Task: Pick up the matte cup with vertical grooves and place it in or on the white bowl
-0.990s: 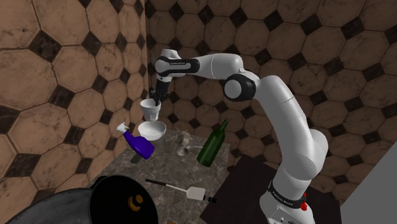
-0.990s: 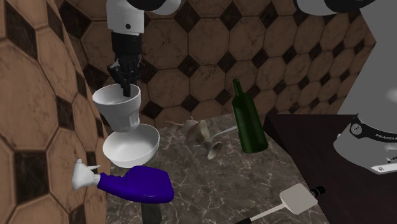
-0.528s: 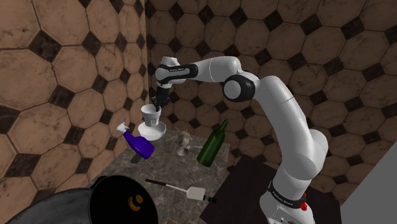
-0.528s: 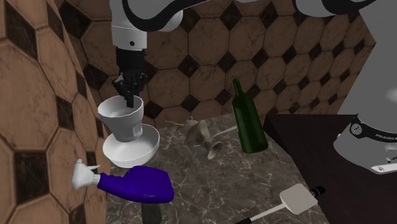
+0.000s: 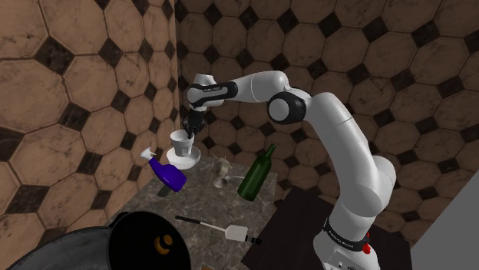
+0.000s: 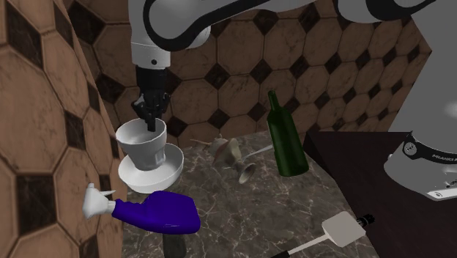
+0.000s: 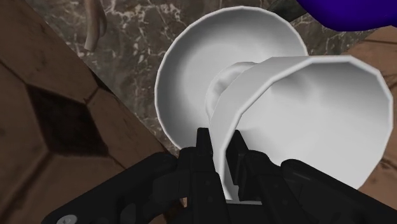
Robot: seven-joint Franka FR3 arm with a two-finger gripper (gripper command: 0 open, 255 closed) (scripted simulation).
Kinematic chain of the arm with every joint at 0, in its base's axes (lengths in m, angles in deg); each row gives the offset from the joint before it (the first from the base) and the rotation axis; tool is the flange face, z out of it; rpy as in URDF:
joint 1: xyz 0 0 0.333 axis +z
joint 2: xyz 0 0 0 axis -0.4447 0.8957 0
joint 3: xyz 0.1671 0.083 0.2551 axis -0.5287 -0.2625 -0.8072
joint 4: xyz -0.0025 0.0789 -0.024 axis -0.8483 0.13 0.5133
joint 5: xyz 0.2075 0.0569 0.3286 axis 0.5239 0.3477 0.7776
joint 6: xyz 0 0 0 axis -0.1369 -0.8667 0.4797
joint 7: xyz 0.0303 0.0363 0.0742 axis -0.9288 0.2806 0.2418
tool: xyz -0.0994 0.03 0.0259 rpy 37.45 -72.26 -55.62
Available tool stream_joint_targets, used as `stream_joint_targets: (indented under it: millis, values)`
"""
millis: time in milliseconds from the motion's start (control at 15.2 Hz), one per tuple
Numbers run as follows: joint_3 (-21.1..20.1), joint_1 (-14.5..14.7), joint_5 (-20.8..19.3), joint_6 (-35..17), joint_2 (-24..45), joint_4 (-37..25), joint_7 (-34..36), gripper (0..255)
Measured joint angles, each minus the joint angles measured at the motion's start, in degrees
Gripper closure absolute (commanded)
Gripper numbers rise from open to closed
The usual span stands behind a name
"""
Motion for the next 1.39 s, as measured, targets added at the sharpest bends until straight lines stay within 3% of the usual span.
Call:
stream_joint_targets:
  millis: [198, 264, 660, 924, 1386]
  values:
    - [0.02, 0.01, -0.05, -0.08, 0.1, 0.1, 0.1, 255]
    - [0.01, -0.01, -0.05, -0.13, 0.07, 0.21, 0.08, 0]
    - [0.02, -0.01, -0.05, 0.02, 0.14, 0.13, 0.17, 0]
    - [-0.21, -0.38, 0.14, 4.14, -1.79, -0.55, 0.04, 0]
    - [-0.28, -0.53, 0.16, 4.99, -2.85, -0.78, 0.1, 0]
